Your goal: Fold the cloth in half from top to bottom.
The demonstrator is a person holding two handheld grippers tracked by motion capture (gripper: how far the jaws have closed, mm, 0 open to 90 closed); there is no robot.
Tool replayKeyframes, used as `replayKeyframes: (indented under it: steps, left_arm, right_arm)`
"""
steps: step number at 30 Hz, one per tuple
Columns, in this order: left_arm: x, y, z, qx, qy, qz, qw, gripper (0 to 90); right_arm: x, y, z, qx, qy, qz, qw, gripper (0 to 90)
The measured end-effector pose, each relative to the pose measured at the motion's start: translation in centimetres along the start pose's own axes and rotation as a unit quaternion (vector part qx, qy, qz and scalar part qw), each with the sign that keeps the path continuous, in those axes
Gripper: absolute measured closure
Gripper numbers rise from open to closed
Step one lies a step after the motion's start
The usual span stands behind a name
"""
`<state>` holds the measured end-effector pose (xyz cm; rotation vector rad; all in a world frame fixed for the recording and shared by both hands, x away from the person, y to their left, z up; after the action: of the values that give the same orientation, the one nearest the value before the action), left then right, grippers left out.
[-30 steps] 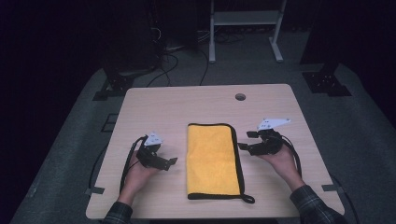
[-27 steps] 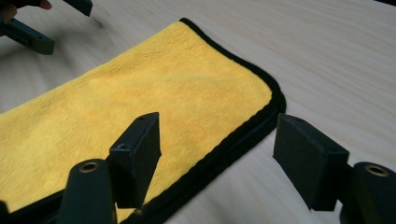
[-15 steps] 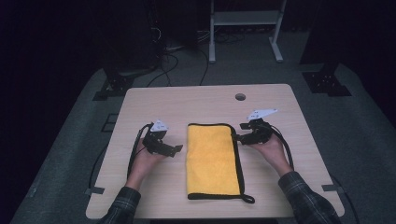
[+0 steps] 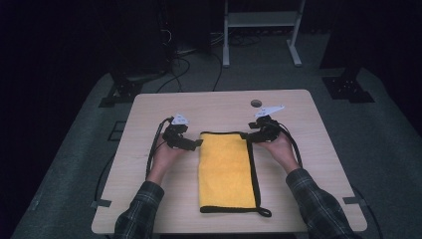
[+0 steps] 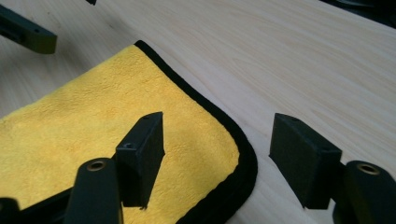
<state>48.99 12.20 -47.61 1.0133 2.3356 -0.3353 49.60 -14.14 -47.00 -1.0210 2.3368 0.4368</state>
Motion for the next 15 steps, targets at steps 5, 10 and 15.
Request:
replayKeyframes:
  steps: [5,10,15]
  left_arm:
    - [-0.4,0.8,1.6,-0.009,0.013,-0.009,0.9998,13.3]
    - [-0.5,1.8,3.3,-0.016,0.034,-0.017,0.9992,15.0]
    - [-0.4,2.6,4.2,-0.030,0.046,-0.020,0.9983,17.4]
  right_arm:
    - [-0.2,-1.2,1.6,0.011,0.014,0.009,0.9998,37.0]
    - [1.0,-2.7,3.3,0.016,0.033,0.030,0.9989,37.8]
    - [1.6,-3.2,4.1,0.022,0.043,0.025,0.9985,39.7]
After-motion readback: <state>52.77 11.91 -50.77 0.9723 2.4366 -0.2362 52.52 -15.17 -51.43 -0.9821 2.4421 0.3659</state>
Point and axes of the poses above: each handheld gripper's, and its own axes: z roughly forward along the jaws, x roughly out of its underside, y roughly to its left, the point moved 6 cm from there along z, roughly forward along the jaws, and after that the axes turned 15 degrees about y, right-handed, at the moved point
